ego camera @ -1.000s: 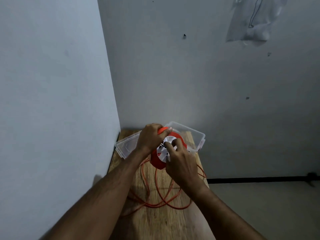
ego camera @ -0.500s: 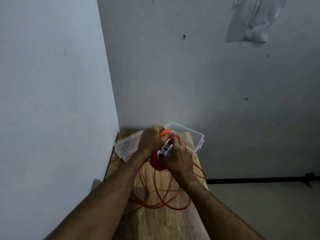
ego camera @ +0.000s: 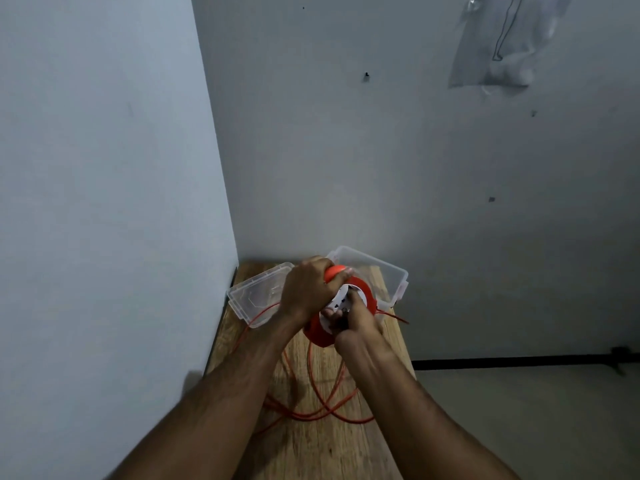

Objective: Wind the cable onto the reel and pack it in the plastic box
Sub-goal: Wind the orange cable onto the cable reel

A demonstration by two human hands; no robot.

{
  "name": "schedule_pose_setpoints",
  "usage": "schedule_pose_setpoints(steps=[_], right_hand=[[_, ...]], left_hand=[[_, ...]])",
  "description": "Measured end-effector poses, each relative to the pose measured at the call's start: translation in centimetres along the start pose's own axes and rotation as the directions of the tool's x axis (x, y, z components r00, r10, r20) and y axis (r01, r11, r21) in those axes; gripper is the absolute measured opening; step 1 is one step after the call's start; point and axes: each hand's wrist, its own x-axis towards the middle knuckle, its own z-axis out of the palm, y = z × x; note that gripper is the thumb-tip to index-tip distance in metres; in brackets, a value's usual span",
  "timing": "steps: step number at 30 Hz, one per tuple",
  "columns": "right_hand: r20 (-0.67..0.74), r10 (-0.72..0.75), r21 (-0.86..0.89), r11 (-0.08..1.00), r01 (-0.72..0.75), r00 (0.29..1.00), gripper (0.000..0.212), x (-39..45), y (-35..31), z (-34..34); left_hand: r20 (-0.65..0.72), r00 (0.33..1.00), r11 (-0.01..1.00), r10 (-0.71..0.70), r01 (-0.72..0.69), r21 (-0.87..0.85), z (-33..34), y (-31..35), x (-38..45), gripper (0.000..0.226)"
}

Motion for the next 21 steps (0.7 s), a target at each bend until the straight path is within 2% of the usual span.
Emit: schedule_pose_setpoints(steps=[3, 5, 6, 7, 8, 9, 10, 11, 12, 13, 14, 16, 18, 21], right_hand=[[0.047, 0.025, -0.061, 0.998, -0.022, 0.999, 0.073, -1.2, -0.6, -0.1], [0.075, -0.129, -0.22, 0.965, 0.142, 0.989, 0.046, -3.1, -1.0, -0.7], [0.124, -0.297, -0.361, 0.875, 0.322, 0.947, 0.029, -3.9, -1.2, -1.2], [0.249, -0.491, -0.489, 0.68, 0.546, 0.835, 0.019, -4.5, -1.3, -1.8], [0.44, -0.636, -0.568, 0.351, 0.745, 0.635, 0.016, -4.9, -1.4, -2.6], [0.628, -0.666, -0.547, -0.01, 0.837, 0.402, 0.02, -5.0, -1.7, -3.4], [0.782, -0.589, -0.464, -0.33, 0.822, 0.205, 0.029, -4.5, -1.8, -4.3], [0.893, -0.44, -0.357, -0.57, 0.74, 0.092, 0.039, -3.8, -1.9, -4.9], [0.959, -0.279, -0.247, -0.712, 0.657, 0.059, 0.049, -3.1, -2.0, -5.3], [0.987, -0.153, -0.154, -0.787, 0.598, 0.053, 0.058, -2.4, -2.1, -5.7], [0.995, -0.073, -0.101, -0.818, 0.566, 0.073, 0.064, -2.2, -2.3, -5.9], [0.993, -0.003, -0.068, -0.842, 0.535, 0.122, 0.062, -1.9, -2.7, -6.1], [0.991, 0.01, -0.062, -0.857, 0.511, 0.136, 0.051, -1.9, -3.0, -6.0], [0.999, -0.006, -0.024, -0.873, 0.487, 0.038, 0.045, -2.1, -3.4, -5.8]], left_hand=[[-0.024, 1.0, 0.999, -0.019, 0.019, -0.031, -0.2, -0.2, 0.2, 0.041], [-0.013, 0.999, 0.996, -0.05, 0.049, -0.075, -0.4, -0.5, 0.4, 0.044], [-0.009, 0.998, 0.994, -0.064, 0.063, -0.089, -0.5, -0.7, 0.5, 0.045], [-0.01, 0.997, 0.993, -0.071, 0.07, -0.095, -0.6, -0.8, 0.5, 0.047], [-0.012, 0.997, 0.993, -0.075, 0.073, -0.097, -0.7, -1.0, 0.5, 0.047], [-0.011, 0.997, 0.992, -0.077, 0.076, -0.1, -0.7, -1.2, 0.5, 0.047], [-0.007, 0.997, 0.991, -0.078, 0.077, -0.11, -0.8, -1.3, 0.5, 0.046], [-0.002, 0.997, 0.989, -0.081, 0.08, -0.124, -0.8, -1.4, 0.5, 0.045], [0.002, 0.997, 0.988, -0.078, 0.078, -0.134, -0.9, -1.5, 0.5, 0.047], [0.005, 0.997, 0.988, -0.074, 0.074, -0.137, -0.9, -1.4, 0.5, 0.048], [0.01, 0.998, 0.988, -0.068, 0.069, -0.136, -0.9, -1.4, 0.5, 0.049], [0.023, 0.998, 0.989, -0.059, 0.062, -0.136, -0.8, -1.0, 0.5, 0.046], [0.04, 0.998, 0.99, -0.052, 0.056, -0.128, -0.7, -0.7, 0.3, 0.05], [0.057, 0.997, 0.991, -0.047, 0.054, -0.124, -0.7, -0.5, 0.2, 0.05]])
